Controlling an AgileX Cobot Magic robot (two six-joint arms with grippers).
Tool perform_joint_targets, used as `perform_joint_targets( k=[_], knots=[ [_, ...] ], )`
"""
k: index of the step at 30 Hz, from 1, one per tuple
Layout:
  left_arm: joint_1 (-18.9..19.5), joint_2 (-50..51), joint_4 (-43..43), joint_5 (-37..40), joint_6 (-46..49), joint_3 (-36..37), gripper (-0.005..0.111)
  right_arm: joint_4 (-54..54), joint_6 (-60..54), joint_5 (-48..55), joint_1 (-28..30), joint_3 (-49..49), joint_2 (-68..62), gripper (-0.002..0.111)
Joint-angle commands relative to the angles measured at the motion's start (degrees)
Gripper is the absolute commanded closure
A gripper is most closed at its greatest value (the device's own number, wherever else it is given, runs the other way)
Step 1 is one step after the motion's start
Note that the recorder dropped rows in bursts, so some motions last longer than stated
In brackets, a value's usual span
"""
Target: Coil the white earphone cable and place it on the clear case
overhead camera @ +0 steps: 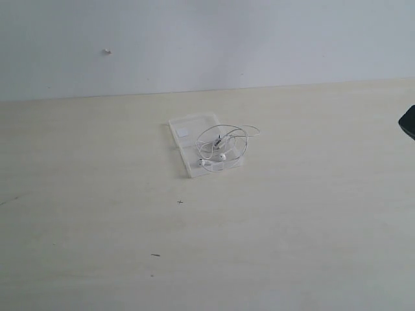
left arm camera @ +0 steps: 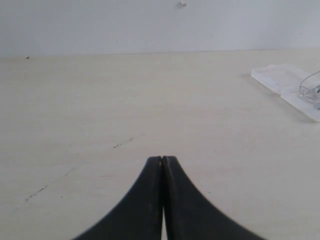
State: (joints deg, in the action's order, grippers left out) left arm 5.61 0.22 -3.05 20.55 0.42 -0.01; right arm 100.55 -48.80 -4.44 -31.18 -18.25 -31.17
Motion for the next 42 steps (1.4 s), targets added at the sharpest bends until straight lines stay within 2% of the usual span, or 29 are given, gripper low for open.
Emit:
perform_joint_targets(
  k=[1,5,10,14,19,26,30,34,35,38,39,40,42],
  knots=[
    [0.1,-0.2,-0.1,-0.3,-0.4,0.0,0.105,-0.6,-0.1,0.2,0.2,-0.1,0.5,0.108],
    [0.1,-0.2,-0.1,-0.3,-0.4,0.0,0.105,-0.6,-0.9,-0.1,0.7,-0.1,1.9,0.108],
    [0.1,-0.2,-0.1,-0.3,-0.4,0.0,0.105,-2.0,-19.5,-1.3,6.3,0.5,10.2,0.108],
    [0.1,-0.2,-0.1,-0.3,-0.4,0.0,0.105,-2.0,-26.8,-1.8,10.8,4.3,18.3,0.108],
    [0.1,-0.2,-0.1,-0.3,-0.4,0.0,0.105,-2.0,-27.0,-7.6,15.2,11.7,26.6,0.108],
    [0.1,-0.2,-0.1,-0.3,-0.4,0.0,0.105,-1.7,-27.0,-18.1,15.6,15.6,29.2,0.108],
    [0.1,-0.2,-0.1,-0.3,-0.4,0.0,0.105,-1.8,-25.6,-16.9,15.6,15.6,29.2,0.108],
    [0.1,-0.2,-0.1,-0.3,-0.4,0.0,0.105,-4.7,-18.2,-9.4,15.6,15.4,29.2,0.108],
    [0.1,-0.2,-0.1,-0.3,-0.4,0.0,0.105,-16.5,-8.3,-5.4,15.6,15.4,29.2,0.108],
    [0.1,-0.2,-0.1,-0.3,-0.4,0.0,0.105,-69.8,31.9,6.3,15.6,15.2,29.2,0.108],
    [0.1,-0.2,-0.1,-0.3,-0.4,0.0,0.105,-82.9,43.2,9.6,15.6,15.2,29.2,0.108],
    [0.1,-0.2,-0.1,-0.3,-0.4,0.0,0.105,-95.7,55.6,12.7,15.6,15.2,29.2,0.108],
    [0.1,-0.2,-0.1,-0.3,-0.4,0.0,0.105,-107.8,64.3,15.1,15.6,16.2,29.2,0.108]
  ],
)
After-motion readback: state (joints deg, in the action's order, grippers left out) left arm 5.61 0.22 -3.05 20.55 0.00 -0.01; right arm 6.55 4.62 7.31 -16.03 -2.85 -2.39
